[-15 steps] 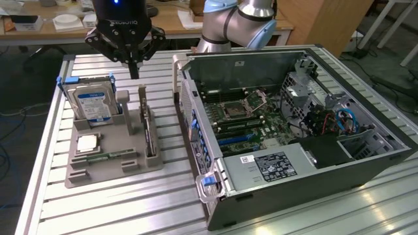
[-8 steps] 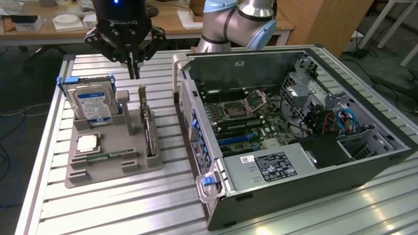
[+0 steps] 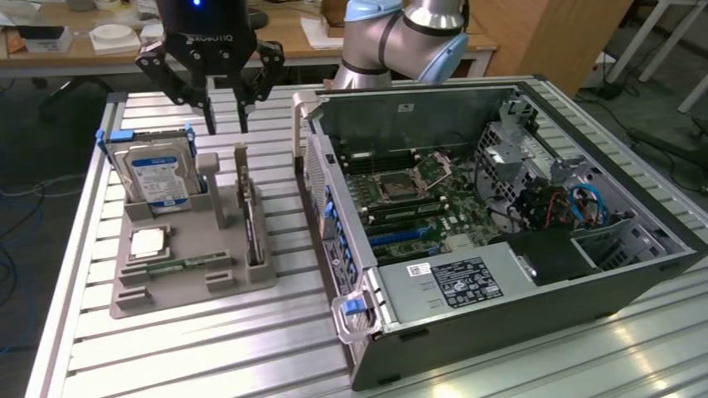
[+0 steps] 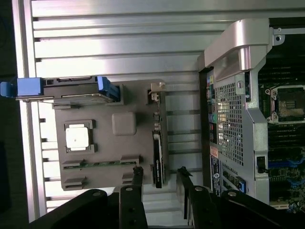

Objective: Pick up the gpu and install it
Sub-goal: 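Pick up the gpu and move the gpu toward the slot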

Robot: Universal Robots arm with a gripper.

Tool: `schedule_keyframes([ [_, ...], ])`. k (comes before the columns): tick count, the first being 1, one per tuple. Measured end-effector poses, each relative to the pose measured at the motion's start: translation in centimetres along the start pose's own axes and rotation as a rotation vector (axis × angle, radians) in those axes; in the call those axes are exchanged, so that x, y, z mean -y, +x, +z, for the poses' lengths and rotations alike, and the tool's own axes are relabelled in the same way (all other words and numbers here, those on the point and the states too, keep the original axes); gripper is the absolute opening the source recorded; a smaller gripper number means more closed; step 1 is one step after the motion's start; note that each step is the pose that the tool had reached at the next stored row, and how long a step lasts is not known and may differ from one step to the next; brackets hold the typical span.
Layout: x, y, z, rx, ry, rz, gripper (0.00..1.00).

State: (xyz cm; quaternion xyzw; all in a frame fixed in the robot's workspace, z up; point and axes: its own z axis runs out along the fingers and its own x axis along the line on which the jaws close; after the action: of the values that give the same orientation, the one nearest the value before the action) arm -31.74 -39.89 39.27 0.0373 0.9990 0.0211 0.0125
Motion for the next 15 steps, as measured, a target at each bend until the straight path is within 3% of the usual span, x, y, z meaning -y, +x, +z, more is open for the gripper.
schedule_keyframes([
  [8,0.02,0.0,0.46,-0.0078,0.0008,-0.117,0.41],
  [15,0.07,0.0,1.72,-0.0094,0.0006,-0.137,0.41],
])
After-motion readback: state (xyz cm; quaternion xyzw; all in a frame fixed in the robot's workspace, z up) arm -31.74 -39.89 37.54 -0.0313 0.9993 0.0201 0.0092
